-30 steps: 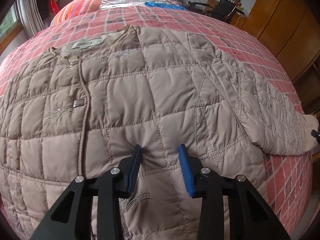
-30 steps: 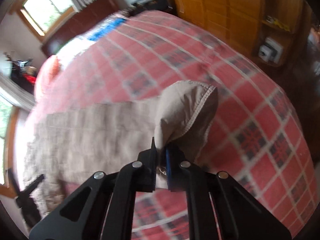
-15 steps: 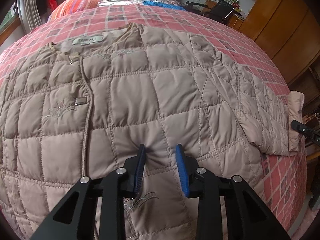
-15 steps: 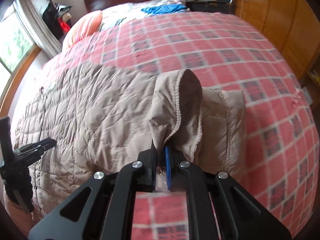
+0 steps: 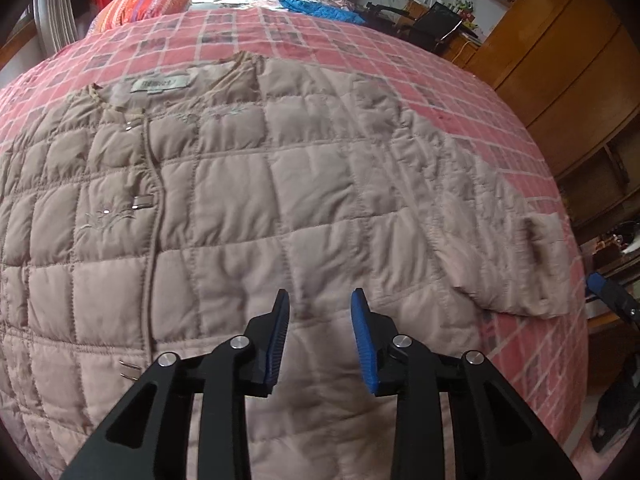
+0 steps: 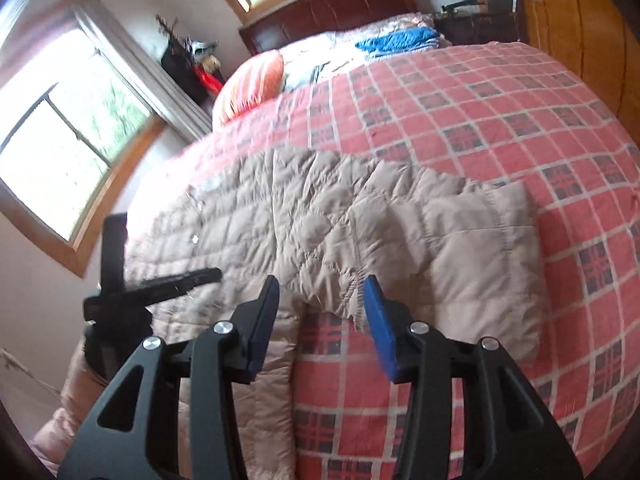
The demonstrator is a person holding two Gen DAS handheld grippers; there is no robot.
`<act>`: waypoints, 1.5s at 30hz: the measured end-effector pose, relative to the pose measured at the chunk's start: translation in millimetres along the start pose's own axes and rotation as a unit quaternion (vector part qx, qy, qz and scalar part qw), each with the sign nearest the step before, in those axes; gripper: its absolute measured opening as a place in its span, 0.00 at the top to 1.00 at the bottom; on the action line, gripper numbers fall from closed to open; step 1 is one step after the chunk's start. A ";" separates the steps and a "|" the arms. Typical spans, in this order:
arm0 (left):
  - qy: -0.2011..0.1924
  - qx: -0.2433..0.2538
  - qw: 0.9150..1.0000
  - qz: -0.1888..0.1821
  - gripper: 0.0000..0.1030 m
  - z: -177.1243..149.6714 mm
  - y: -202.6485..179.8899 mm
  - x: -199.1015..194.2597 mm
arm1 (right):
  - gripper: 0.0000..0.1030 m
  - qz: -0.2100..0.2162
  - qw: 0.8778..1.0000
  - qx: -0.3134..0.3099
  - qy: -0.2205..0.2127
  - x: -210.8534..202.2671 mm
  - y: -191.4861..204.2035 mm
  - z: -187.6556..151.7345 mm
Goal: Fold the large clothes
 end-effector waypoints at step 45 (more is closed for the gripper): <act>-0.130 -0.079 0.988 -0.025 0.99 16.6 72.9 -93.3 | 0.51 0.020 0.991 0.120 0.051 61.3 -27.7 -17.8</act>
Point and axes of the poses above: each gripper's, at about its wrist camera, not at the fingertips, and x roughly the way its jaws point, y to its left, z to its top, the point moved 10 cm from there along x, roughly the way its jaws point, and after that the axes turned 1 degree about z, right-handed, at the moved point
